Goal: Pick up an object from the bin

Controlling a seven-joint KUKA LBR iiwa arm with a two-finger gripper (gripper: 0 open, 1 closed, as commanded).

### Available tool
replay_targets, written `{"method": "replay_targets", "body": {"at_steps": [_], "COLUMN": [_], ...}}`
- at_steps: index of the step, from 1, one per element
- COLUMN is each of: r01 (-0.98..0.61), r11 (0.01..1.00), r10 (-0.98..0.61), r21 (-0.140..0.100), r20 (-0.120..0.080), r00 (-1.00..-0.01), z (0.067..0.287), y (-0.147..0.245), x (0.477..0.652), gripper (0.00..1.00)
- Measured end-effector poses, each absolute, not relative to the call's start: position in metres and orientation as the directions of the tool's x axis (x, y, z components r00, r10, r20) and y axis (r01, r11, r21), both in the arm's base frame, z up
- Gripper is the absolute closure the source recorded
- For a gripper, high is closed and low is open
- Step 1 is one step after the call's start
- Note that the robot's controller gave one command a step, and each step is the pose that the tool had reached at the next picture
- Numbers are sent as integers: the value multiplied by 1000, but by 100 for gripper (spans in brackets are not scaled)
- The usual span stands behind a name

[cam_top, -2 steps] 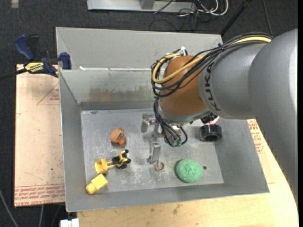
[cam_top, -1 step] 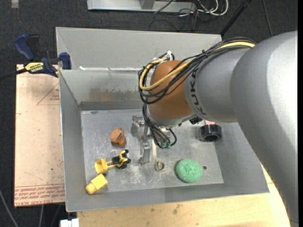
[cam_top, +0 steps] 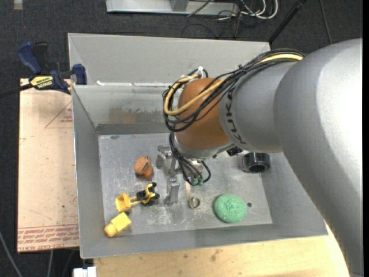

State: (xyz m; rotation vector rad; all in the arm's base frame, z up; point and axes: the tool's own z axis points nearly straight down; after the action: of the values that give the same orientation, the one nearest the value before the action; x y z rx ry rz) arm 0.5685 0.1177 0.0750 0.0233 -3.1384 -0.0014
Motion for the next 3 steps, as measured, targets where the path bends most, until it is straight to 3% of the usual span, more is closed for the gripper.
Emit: {"method": "replay_targets", "body": {"at_steps": [1, 2, 3], "r01": [-16, 126, -116], "r11": [1000, 992, 993], "r10": [-16, 126, -116], "r21": [3, 0, 1], "r20": [-1, -2, -3], "r00": [-1000, -992, -993], "z": [73, 72, 71], "y": [101, 115, 179], "x": [552, 560, 559], "gripper": [0, 0, 0]}}
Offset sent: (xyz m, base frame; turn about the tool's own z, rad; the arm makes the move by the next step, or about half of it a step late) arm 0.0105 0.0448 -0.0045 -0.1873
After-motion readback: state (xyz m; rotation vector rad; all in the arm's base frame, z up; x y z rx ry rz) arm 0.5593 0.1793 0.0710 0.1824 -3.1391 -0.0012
